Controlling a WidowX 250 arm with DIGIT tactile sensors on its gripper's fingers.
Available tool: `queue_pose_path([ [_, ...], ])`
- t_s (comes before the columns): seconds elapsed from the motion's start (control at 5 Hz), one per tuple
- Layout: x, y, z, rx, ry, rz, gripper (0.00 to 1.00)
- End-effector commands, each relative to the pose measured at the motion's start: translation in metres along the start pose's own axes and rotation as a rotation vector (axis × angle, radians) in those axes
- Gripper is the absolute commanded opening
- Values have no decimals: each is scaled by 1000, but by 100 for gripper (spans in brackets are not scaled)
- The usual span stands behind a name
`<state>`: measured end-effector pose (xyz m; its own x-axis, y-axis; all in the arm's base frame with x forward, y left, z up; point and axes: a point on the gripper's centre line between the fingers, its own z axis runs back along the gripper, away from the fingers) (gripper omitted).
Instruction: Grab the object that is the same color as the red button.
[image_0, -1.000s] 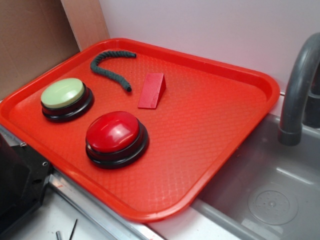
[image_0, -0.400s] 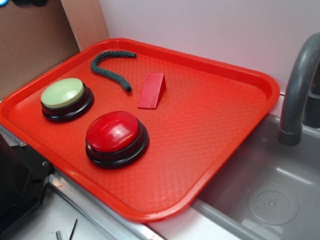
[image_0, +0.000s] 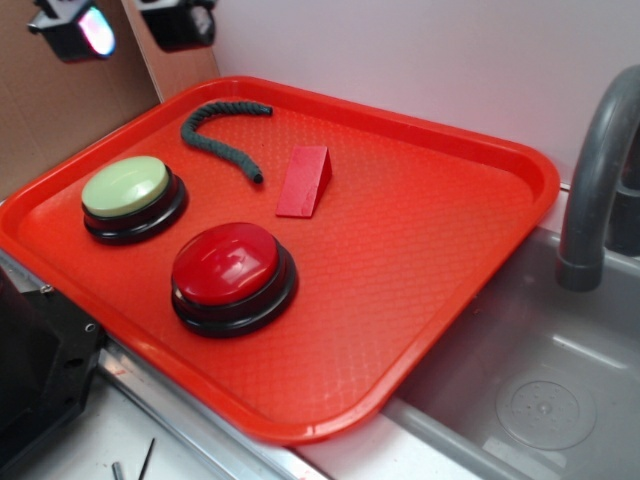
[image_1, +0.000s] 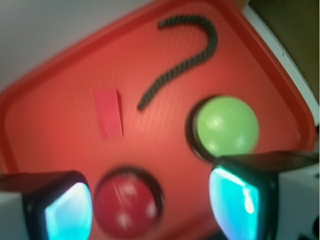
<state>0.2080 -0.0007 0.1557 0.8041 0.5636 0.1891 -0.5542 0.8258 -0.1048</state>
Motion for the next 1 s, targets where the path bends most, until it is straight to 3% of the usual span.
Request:
queue_pose_path([
  [0.0, 35, -32, -64, -43, -119, 77, 100],
  [0.4, 46, -51, -114, -59, -85, 59, 100],
  [0.8, 46, -52, -138, -15, -73, 40, 100],
])
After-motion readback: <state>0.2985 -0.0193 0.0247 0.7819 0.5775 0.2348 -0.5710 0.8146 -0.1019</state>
